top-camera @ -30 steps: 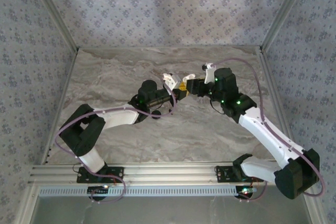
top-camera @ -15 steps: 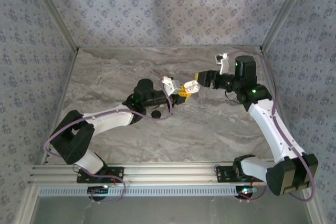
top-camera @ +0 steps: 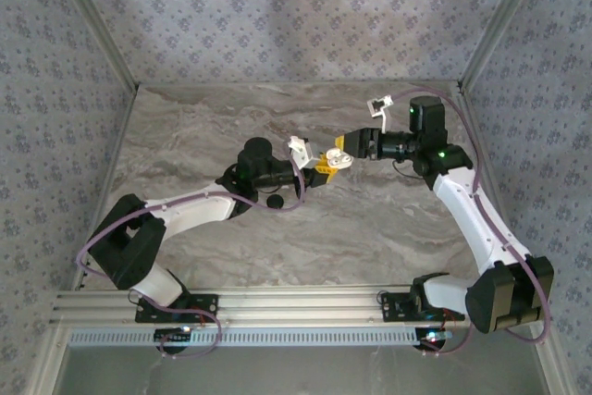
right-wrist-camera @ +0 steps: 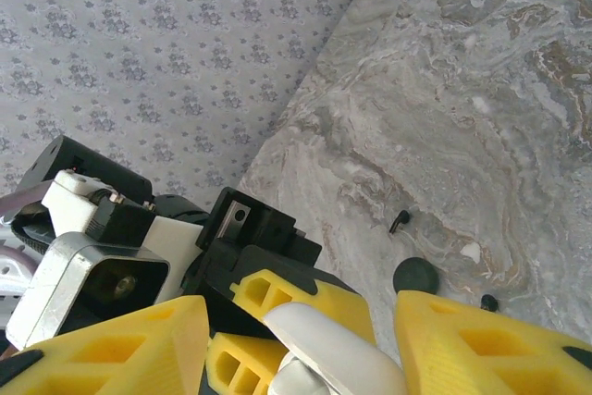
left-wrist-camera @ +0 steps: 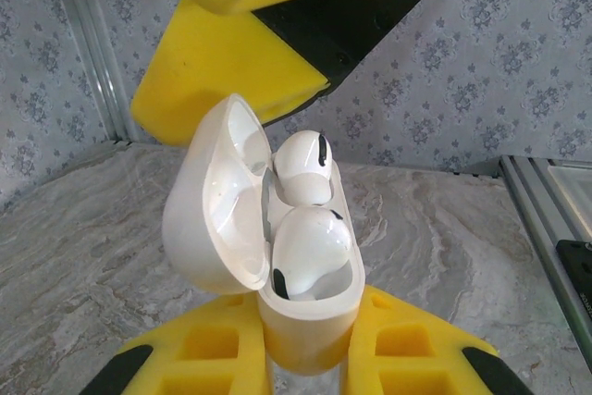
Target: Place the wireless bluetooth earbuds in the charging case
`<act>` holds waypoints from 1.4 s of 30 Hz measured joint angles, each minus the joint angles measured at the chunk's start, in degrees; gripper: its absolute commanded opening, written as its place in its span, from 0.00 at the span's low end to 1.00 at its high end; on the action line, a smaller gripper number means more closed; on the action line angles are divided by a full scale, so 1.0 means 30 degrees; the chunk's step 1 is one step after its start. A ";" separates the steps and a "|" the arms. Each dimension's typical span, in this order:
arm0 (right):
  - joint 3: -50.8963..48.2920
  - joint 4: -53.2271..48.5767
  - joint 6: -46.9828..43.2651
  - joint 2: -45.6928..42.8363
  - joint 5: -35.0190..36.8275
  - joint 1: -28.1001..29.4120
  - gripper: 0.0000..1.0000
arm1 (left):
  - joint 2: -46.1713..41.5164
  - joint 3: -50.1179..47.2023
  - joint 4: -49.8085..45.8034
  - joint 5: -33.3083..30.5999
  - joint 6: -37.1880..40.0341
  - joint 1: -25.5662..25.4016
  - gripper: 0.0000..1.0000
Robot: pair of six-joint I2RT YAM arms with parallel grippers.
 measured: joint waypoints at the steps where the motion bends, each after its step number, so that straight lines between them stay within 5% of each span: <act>1: 0.0000 0.0058 0.0000 0.0000 -0.0036 0.0000 0.54 | 0.0000 0.0000 -0.0044 0.0000 0.0007 0.0000 0.08; 10: -0.0721 0.0277 0.0000 -0.1137 -0.0670 -0.0124 0.46 | 0.0000 0.0000 -0.0554 -0.0233 0.0000 0.0044 0.07; 20: -0.1435 0.0248 0.0058 -0.1865 0.0270 -0.1253 0.61 | -0.0233 0.0000 -0.0685 0.0197 0.0000 0.0168 0.08; 42: -0.1370 0.0663 -0.0131 -0.0809 -0.0663 0.0000 0.55 | -0.0255 0.0248 -0.1100 0.0641 0.0015 0.0168 0.07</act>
